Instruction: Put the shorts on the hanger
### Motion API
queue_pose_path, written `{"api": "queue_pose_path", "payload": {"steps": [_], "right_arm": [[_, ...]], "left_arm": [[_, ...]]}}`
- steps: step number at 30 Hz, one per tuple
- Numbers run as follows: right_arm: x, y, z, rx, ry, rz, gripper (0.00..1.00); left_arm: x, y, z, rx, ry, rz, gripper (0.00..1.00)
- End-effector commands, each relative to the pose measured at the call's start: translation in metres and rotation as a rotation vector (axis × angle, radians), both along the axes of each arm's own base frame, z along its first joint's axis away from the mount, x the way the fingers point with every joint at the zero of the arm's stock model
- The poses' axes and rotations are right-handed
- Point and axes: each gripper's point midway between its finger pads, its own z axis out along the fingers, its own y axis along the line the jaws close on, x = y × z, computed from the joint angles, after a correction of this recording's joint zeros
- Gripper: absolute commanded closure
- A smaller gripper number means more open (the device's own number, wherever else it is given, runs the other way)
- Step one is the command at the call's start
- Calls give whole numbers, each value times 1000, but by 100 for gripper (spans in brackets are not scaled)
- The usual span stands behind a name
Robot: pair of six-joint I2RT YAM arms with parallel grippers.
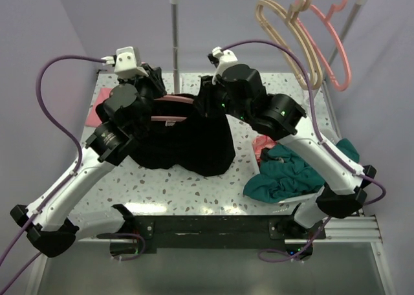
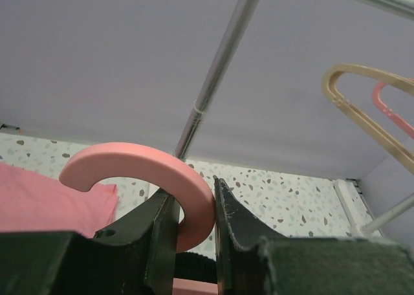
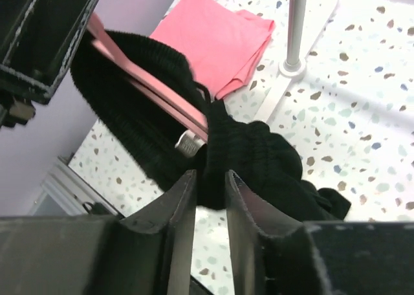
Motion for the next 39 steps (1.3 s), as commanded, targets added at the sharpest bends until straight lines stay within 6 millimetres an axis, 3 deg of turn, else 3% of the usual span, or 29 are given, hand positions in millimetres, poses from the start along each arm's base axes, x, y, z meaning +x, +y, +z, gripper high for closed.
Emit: {"api": "queue_pose_path", "payload": {"steps": [1, 2, 5, 6, 8, 9, 11, 17, 21, 25, 35, 37, 39], "right_arm": [[-27, -22, 40, -15, -182, 142, 56], [-30, -27, 44, -27, -210, 158, 48], [-49, -49, 48, -71, -305, 234, 36], [-53, -51, 31, -128, -317, 279, 34], [-63, -65, 28, -150, -353, 305, 32], [-64, -67, 11, -209, -358, 335, 32], [-75, -71, -3, -235, -336, 393, 32], [-105, -53, -46, -254, -197, 582, 31], [-100, -49, -73, -330, -129, 551, 32], [-103, -40, -75, -301, -125, 560, 32], [-95, -25, -85, -198, -95, 480, 55], [-91, -27, -92, -213, -81, 454, 62], [-89, -29, -97, -216, -74, 429, 64]], "left_arm": [[-16, -14, 24, 76, -12, -144, 100], [-19, -14, 31, 81, -18, -158, 100], [-25, -24, 26, 134, 19, -235, 100], [-28, -27, 24, 149, 25, -264, 100], [-35, -34, 23, 156, 24, -324, 100], [-38, -35, 24, 158, 23, -344, 100], [-45, -42, 29, 158, 17, -404, 100], [-53, -58, 28, 156, 13, -499, 100], [-54, -70, 24, 140, 5, -551, 100], [-54, -81, 16, 121, 7, -600, 100], [-66, -107, 19, 28, -36, -712, 100], [-67, -110, 19, 15, -39, -724, 100], [-69, -116, 21, 6, -46, -746, 100]]}}
